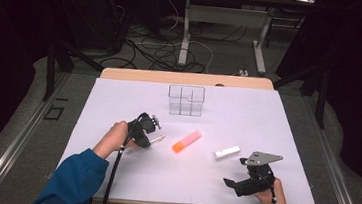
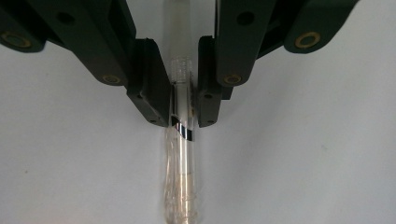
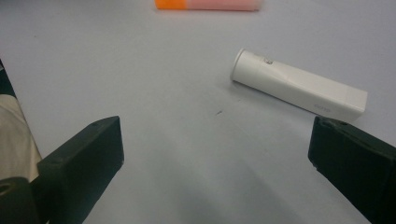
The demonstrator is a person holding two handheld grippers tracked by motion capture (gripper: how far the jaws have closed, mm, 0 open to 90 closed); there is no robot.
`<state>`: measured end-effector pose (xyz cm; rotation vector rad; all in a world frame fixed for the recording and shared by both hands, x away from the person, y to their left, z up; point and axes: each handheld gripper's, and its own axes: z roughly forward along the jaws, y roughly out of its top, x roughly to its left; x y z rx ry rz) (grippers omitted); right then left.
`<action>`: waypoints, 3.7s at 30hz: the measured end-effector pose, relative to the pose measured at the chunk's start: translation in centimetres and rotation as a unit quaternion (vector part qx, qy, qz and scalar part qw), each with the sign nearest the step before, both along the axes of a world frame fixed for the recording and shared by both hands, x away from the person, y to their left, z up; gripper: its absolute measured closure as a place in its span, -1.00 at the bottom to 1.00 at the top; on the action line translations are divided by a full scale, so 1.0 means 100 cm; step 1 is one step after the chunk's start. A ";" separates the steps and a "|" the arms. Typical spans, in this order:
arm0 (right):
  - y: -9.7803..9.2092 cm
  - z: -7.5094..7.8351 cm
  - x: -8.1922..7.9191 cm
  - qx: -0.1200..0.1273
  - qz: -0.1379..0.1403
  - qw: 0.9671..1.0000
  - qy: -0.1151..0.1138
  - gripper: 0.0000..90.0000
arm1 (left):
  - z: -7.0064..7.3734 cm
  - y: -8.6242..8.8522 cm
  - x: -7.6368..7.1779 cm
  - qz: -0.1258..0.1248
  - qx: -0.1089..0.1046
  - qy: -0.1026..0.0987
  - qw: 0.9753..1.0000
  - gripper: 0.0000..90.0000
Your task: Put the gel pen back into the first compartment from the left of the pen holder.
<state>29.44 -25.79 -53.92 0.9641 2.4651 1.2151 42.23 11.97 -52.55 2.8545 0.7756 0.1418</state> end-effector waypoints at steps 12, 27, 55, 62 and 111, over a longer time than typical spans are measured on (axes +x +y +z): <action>-0.001 0.000 0.000 -0.004 0.002 1.000 0.003 -0.93 | -0.001 0.008 0.004 0.001 -0.030 0.021 0.999 0.76; -0.001 0.001 0.000 -0.003 0.000 1.000 0.002 -0.93 | 0.009 0.030 0.000 0.027 -0.124 -0.003 0.992 0.76; -0.002 0.001 0.000 -0.004 -0.001 1.000 0.001 -0.93 | 0.014 0.041 -0.007 0.100 -0.218 -0.117 0.964 0.76; -0.001 0.001 0.000 -0.004 0.000 1.000 0.001 -0.93 | 0.013 0.042 -0.008 0.117 -0.240 -0.157 0.951 0.76; -0.002 0.001 0.001 -0.005 -0.002 1.000 -0.001 -0.93 | 0.023 0.029 0.004 0.123 -0.306 -0.254 0.909 0.76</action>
